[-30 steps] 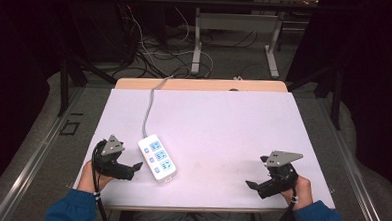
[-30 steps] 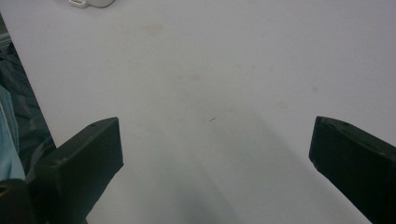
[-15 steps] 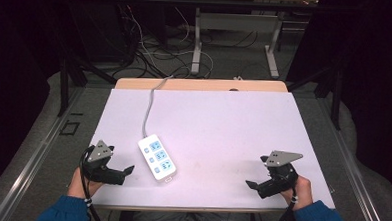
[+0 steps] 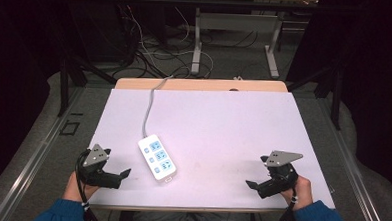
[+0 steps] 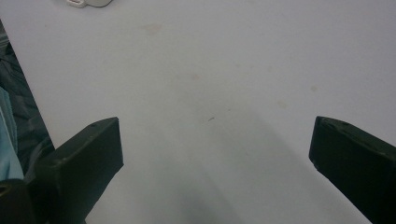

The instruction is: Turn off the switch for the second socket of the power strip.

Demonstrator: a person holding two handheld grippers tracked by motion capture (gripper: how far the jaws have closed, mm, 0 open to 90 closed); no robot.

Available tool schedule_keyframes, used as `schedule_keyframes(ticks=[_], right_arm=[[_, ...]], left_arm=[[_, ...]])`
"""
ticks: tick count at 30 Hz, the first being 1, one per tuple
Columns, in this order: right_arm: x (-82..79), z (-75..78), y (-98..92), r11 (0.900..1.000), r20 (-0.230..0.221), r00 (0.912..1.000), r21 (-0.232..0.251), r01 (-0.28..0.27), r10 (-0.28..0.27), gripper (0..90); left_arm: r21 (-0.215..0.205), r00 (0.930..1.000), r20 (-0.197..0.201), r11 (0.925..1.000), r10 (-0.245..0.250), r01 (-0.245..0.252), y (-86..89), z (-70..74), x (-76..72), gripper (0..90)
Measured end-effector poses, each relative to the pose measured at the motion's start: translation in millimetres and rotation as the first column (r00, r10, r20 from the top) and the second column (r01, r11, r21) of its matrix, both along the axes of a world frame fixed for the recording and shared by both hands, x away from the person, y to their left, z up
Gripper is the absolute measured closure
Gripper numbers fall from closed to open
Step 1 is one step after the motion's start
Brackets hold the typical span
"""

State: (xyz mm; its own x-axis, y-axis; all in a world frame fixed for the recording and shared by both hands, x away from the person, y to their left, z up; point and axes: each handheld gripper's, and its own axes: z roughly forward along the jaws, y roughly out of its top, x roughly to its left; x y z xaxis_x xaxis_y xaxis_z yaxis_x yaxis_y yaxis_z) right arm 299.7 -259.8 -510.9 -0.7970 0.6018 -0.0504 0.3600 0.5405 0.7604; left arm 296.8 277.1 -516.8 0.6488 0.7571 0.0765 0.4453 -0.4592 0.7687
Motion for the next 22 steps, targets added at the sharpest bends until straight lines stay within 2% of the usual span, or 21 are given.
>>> schedule_keyframes(ticks=[3, 6, 8, 22], right_arm=[[0.0, -0.3, 0.2, 1.000, 0.003, 1.0000, 0.003, 0.003, -0.003, 1.9], [0.2, -0.5, 0.2, 1.000, 0.002, 1.0000, 0.006, 0.000, 0.000, 2.0], [0.0, -0.5, 0.3, 1.000, 0.000, 1.0000, 0.006, 0.003, -0.003, 2.0], [0.4, -0.8, 0.2, 1.000, 0.000, 1.0000, 0.004, 0.002, -0.002, 2.0]], left_arm=[[-0.022, 1.0000, 0.006, 0.9997, 0.007, -0.007, 1.4, -1.1, -1.5, 0.1], [-0.020, 1.0000, 0.001, 0.9998, 0.010, -0.010, 4.2, -1.2, -3.2, 0.1], [-0.035, 0.9998, 0.007, 0.9992, 0.018, -0.018, 4.5, -2.0, -4.1, 0.1], [-0.027, 1.0000, 0.009, 0.9996, 0.003, -0.003, 3.5, -2.6, -4.0, 0.1]])
